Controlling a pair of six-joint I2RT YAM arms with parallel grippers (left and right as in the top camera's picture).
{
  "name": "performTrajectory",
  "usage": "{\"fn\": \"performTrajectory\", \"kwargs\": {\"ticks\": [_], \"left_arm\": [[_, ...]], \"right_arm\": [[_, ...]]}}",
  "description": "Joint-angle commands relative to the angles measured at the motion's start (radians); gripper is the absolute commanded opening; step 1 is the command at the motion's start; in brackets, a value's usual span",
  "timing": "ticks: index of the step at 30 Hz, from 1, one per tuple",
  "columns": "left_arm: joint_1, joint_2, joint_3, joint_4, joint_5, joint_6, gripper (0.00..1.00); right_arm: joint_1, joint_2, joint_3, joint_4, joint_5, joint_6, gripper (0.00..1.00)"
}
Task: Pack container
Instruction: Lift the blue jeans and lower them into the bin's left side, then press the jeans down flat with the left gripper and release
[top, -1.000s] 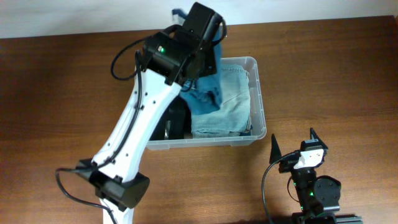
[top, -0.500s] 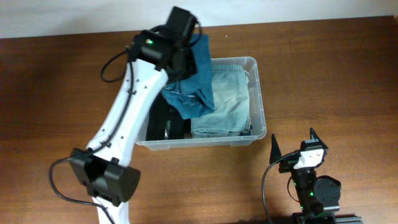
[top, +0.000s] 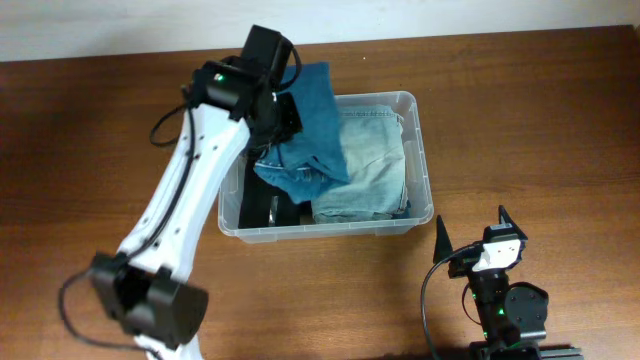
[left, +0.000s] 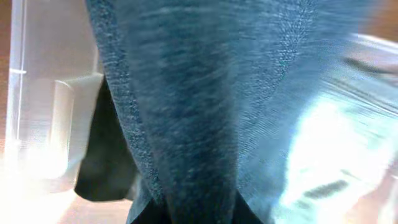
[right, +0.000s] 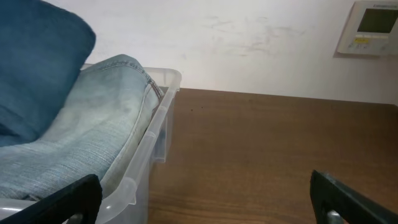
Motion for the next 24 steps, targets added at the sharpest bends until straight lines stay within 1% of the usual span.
{"fn": "performTrajectory", "kwargs": {"ticks": [1,3,5,8,11,15,18,21,24], "left_arm": [[-0.011,-0.169,0.003,0.002,0.070,0.051,0.00],[-0.010,-0.170,0.002,-0.004,0.180,0.085,0.00],[-0.008,-0.174,-0.005,0.007,0.273,0.085,0.01],[-0.008,-0.183,-0.005,0.071,0.388,0.085,0.01],[-0.008,-0.183,-0.016,0.068,0.392,0.085,0.00],[-0.008,-0.183,-0.097,0.102,0.396,0.085,0.00],[-0.003,-0.184,-0.200,0.179,0.396,0.084,0.01],[0.017,-0.184,-0.346,0.293,0.396,0.082,0.01],[0.064,-0.184,-0.425,0.331,0.370,0.077,0.01]], "right_arm": [[-0.009,-0.009,-0.006,-0.001,-0.013,0.009,0.98],[-0.009,-0.009,-0.006,-0.001,-0.013,0.009,0.98],[-0.009,-0.009,-0.006,-0.001,-0.013,0.009,0.98],[-0.009,-0.009,-0.006,-0.001,-0.013,0.009,0.98],[-0.009,-0.009,-0.006,-0.001,-0.013,0.009,0.98],[-0.009,-0.009,-0.006,-0.001,-0.013,0.009,0.98],[-0.009,-0.009,-0.006,-0.001,-0.013,0.009,0.98],[-0.009,-0.009,-0.006,-0.001,-0.013,0.009,0.98],[-0.009,-0.009,-0.006,-0.001,-0.013,0.009,0.98]]}}
